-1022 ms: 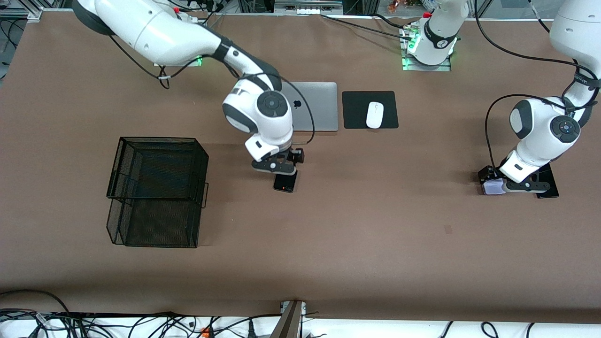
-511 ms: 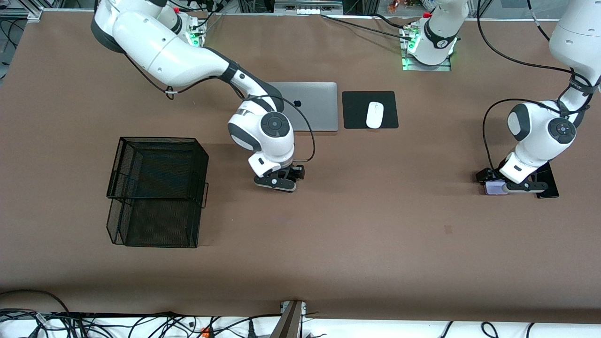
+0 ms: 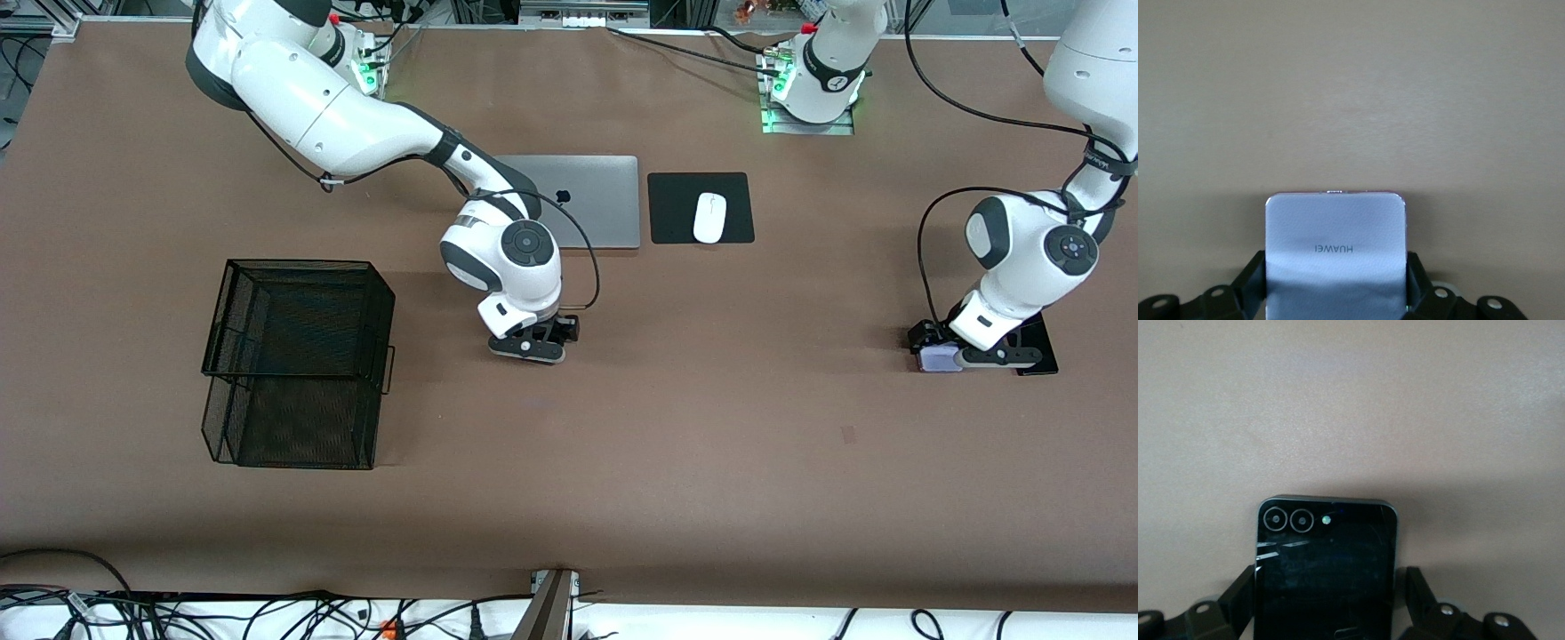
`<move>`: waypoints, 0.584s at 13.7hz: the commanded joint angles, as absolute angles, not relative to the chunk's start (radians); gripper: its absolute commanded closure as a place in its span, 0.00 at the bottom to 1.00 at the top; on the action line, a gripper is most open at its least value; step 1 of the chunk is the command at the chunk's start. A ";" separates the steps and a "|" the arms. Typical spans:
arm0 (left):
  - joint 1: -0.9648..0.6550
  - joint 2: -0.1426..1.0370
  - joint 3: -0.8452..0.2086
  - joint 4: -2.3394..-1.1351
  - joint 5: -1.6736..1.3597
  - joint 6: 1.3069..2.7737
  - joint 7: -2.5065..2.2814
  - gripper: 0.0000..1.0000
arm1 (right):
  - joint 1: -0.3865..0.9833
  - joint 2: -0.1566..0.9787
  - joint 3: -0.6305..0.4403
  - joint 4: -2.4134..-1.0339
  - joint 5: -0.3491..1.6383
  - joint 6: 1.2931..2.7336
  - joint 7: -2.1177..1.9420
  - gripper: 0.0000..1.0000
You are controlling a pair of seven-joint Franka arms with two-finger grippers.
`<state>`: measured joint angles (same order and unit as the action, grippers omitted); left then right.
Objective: Place phones with both arms
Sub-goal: 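Carry the flip phone to the basket while the left gripper lifts the white phone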
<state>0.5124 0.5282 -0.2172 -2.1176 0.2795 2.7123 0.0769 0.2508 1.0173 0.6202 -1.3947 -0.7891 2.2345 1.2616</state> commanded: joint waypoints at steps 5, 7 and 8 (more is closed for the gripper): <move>0.435 0.512 -0.357 -1.619 0.229 1.886 0.035 0.75 | 0.247 1.020 0.690 -1.264 -0.810 2.073 1.258 0.72; 0.367 0.512 -0.357 -1.537 0.229 1.786 -0.003 0.75 | 0.206 1.012 0.808 -1.191 -0.810 1.929 1.241 0.72; 0.335 0.514 -0.357 -1.507 0.227 1.746 -0.021 0.75 | 0.186 1.006 0.857 -1.157 -0.808 1.855 1.226 0.72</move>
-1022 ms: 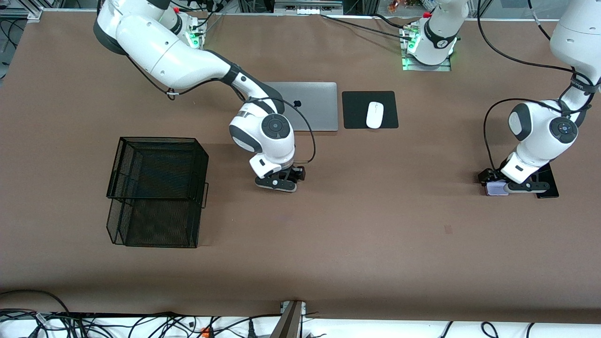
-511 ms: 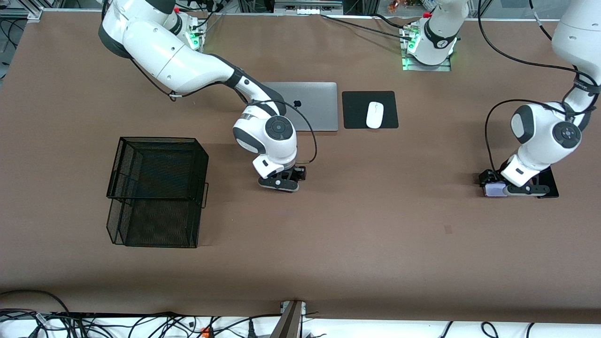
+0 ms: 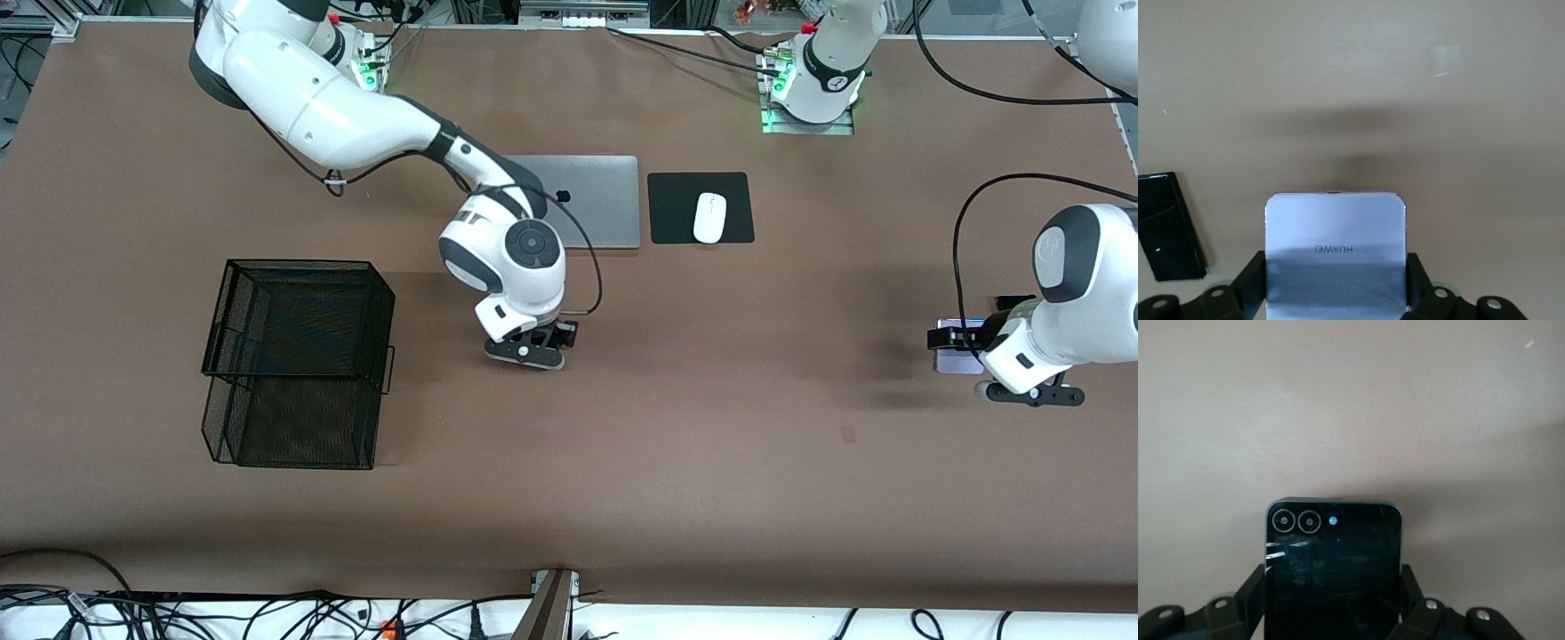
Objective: Place phones with both arms
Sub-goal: 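Carry the flip phone to the basket while the left gripper lifts the white phone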
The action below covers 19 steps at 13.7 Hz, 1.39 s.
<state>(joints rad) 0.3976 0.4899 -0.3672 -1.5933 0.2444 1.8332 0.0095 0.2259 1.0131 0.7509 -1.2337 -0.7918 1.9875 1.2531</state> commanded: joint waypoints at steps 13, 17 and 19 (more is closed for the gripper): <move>-0.157 0.647 -0.356 -1.427 -0.026 1.932 -0.392 0.75 | 0.031 0.511 0.341 -1.193 -0.174 1.529 0.312 0.72; -0.316 0.733 -0.356 -1.425 -0.029 2.201 -0.560 0.75 | 0.031 0.347 0.112 -1.424 -0.065 1.649 0.047 0.72; -0.388 0.805 -0.356 -1.427 -0.029 2.383 -0.644 0.74 | 0.031 0.261 0.039 -1.604 -0.031 1.773 -0.047 0.72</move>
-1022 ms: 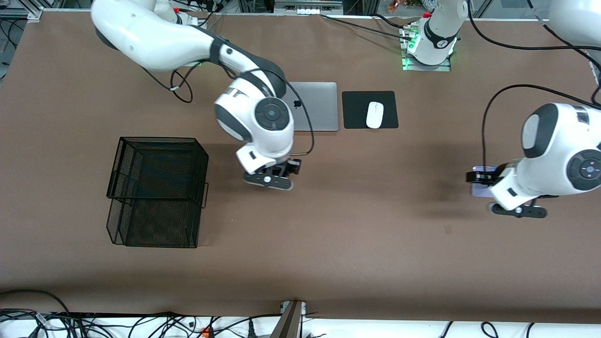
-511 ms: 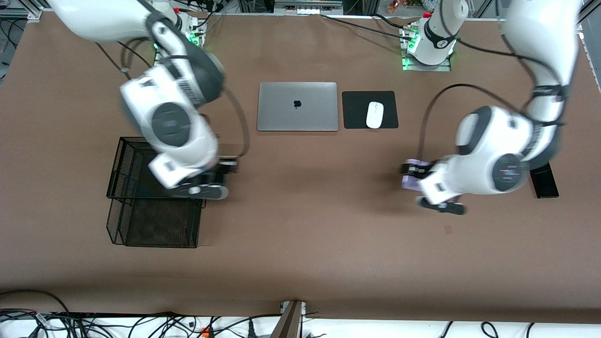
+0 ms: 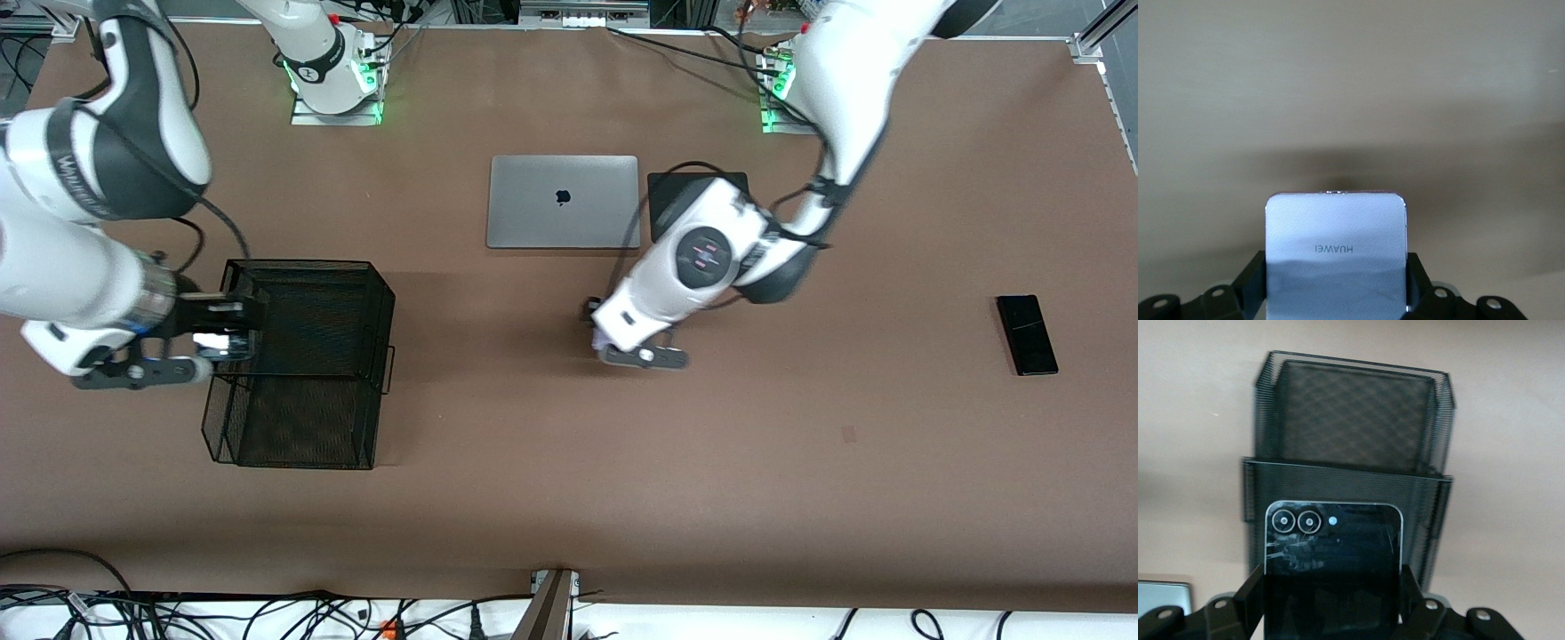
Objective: Place phones with both arms
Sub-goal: 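Release the flip phone into the basket while the left gripper sets down the white phone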
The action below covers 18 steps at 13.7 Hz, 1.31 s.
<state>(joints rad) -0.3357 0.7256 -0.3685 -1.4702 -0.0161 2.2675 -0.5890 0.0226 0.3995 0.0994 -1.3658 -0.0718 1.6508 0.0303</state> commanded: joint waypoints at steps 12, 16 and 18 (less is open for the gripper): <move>-0.437 0.869 -0.348 -1.445 -0.014 2.592 -0.675 0.00 | 0.034 0.308 -0.040 -1.945 0.046 2.186 -0.161 0.70; -0.322 0.712 -0.344 -1.433 0.033 2.121 -0.670 0.00 | 0.035 0.328 -0.040 -1.898 0.046 2.161 -0.127 0.00; -0.255 0.649 -0.347 -1.434 0.138 1.923 -0.638 0.00 | 0.035 0.321 -0.037 -1.846 0.045 2.129 -0.115 0.00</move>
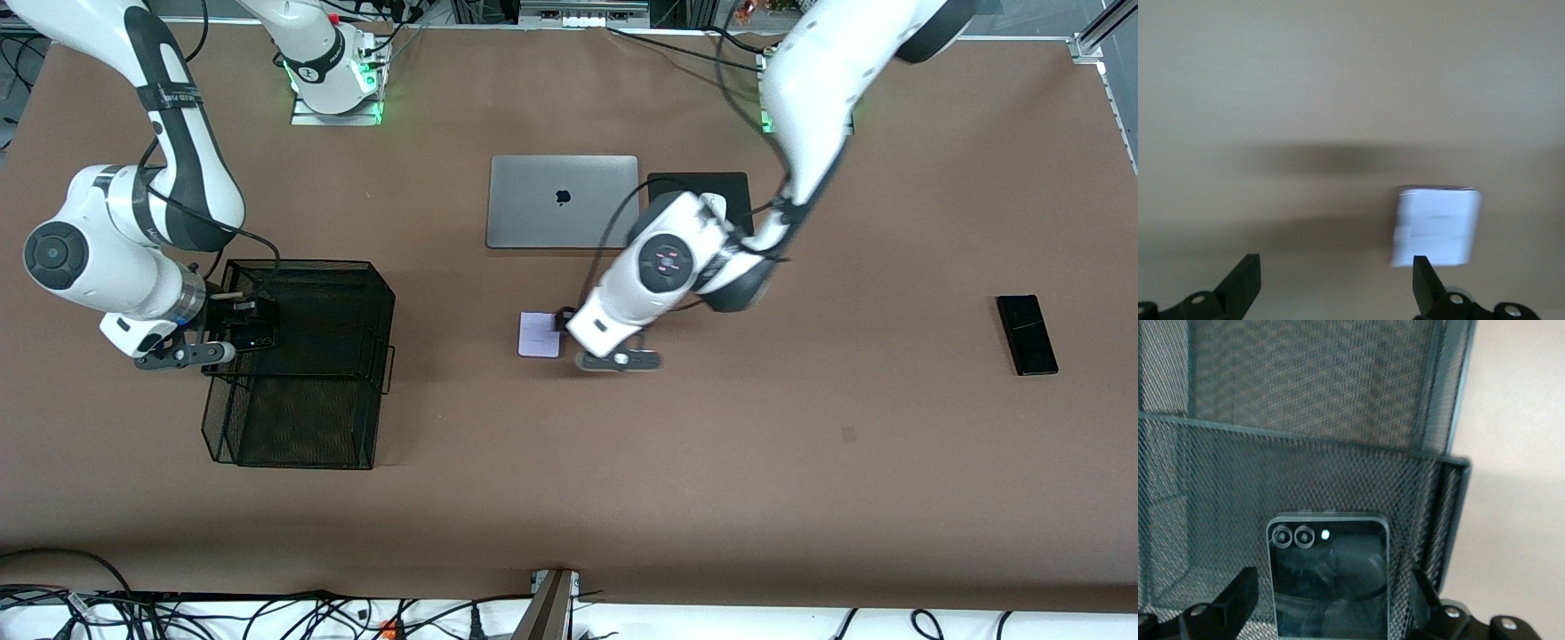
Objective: Place phones with both arms
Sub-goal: 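Release the flip phone into the basket while the left gripper sets down the white phone, then move the right gripper to the white phone while the left gripper reaches the black phone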
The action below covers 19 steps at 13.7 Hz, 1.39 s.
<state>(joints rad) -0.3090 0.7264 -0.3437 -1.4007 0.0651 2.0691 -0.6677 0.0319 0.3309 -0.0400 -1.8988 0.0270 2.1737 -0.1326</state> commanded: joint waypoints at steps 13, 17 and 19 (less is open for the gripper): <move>0.438 0.554 -0.351 -1.555 0.399 1.794 0.028 0.00 | 0.041 0.359 0.337 -1.437 -0.063 1.713 0.370 0.00; 0.658 0.531 -0.359 -1.733 0.399 2.148 0.268 0.00 | 0.104 0.492 0.553 -1.395 -0.230 1.805 0.762 0.00; 0.725 0.515 -0.359 -1.837 0.399 2.328 0.317 0.00 | 0.171 0.581 0.609 -1.338 -0.316 1.822 0.903 0.00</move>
